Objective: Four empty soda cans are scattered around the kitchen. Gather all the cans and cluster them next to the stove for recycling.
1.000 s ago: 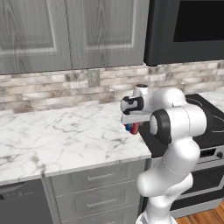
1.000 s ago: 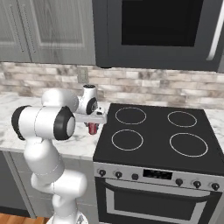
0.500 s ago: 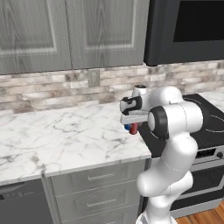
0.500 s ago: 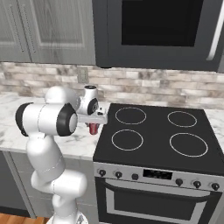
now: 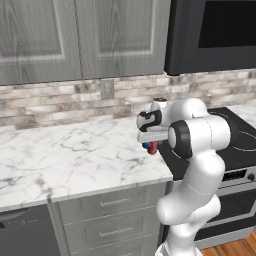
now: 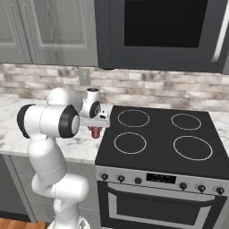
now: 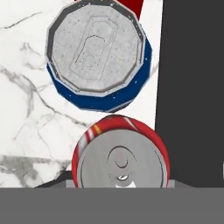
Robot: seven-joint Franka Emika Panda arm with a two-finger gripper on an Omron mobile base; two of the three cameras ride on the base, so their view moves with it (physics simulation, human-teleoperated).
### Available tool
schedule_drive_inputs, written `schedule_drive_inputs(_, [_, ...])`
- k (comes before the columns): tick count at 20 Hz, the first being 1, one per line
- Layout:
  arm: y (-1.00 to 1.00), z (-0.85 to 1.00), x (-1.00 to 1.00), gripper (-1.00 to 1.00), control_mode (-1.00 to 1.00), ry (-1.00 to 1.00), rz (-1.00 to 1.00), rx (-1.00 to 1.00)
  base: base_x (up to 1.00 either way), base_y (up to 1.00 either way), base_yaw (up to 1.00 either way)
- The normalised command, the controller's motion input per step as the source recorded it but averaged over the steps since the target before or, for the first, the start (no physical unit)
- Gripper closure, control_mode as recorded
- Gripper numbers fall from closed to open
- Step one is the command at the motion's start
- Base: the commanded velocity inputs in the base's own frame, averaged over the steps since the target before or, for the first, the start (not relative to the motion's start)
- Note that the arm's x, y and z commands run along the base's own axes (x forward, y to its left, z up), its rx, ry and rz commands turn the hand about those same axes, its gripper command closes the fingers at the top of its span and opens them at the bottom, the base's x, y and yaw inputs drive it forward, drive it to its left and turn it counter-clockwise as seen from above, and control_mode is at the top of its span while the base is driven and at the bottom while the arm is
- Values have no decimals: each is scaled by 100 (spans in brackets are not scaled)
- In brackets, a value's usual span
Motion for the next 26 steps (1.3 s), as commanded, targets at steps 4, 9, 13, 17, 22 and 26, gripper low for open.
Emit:
schedule_drive_inputs(4, [0,-9,0,100,-100,1,0,0,0,0,0])
schedule_drive_inputs(9, [1,-6,0,100,-100,1,0,0,0,0,0])
schedule_drive_inputs(13, [0,0,0,100,-100,0,0,0,0,0,0])
schedule_drive_inputs(17, [0,0,0,100,-100,0,0,0,0,0,0])
schedule_drive_inputs(22, [0,0,0,-100,-100,0,0,0,0,0,0])
schedule_drive_inputs(26, [0,0,0,-100,-100,0,0,0,0,0,0])
